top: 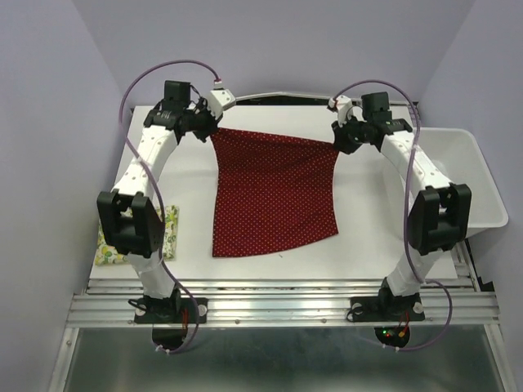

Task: Fold and stack the skirts
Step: Fold the skirt

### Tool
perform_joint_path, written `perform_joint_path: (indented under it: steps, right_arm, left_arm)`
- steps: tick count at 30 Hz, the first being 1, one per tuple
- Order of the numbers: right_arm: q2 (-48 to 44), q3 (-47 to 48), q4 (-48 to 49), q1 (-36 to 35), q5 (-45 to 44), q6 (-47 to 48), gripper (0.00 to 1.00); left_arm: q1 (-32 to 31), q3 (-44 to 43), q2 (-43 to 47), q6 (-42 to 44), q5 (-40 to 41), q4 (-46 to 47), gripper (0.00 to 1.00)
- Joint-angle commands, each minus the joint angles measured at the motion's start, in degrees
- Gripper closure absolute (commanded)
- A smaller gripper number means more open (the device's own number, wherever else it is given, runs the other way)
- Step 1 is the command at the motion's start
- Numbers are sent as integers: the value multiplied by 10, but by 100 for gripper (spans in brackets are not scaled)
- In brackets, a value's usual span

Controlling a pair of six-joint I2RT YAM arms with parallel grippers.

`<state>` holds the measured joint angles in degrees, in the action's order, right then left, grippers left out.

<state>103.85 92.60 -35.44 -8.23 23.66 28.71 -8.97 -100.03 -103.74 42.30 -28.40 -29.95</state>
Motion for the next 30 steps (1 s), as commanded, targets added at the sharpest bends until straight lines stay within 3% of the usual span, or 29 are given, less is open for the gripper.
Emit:
perform_joint_path:
  steps: [1, 10, 15, 17, 18, 19, 20, 23, 30]
  right_arm:
    - [-74, -107, 64, 6, 28, 70, 99]
    - [-259, -372, 158, 6, 65, 122, 99]
    - [-337, -495, 151, -19, 103, 137, 99]
    - [-350, -519, 150, -25, 104, 139, 84]
    - [-353, -530, 147, -25, 106, 139, 63]
    - [-354, -531, 135, -30, 111, 139, 51]
    - [-353, -525, 128, -30, 113, 144, 42]
    - [-356, -507, 81, -30, 118, 153, 40]
    - [-370, -499, 47, -44, 97, 186, 42]
  left_arm:
    - [-9, 124, 95, 31, 1, 16, 100]
    - [-72, 416, 312, 23, 56, 49, 100]
    - [-103, 538, 394, 22, 88, 64, 100]
    - [-124, 555, 389, 20, 104, 65, 100]
    - [-126, 564, 384, 18, 103, 65, 100]
    - [-129, 566, 379, 17, 99, 64, 87]
    - [-128, 564, 370, 18, 97, 56, 81]
    - [-129, 556, 366, 23, 82, 39, 62]
    - [-131, 540, 363, 38, 57, 6, 52]
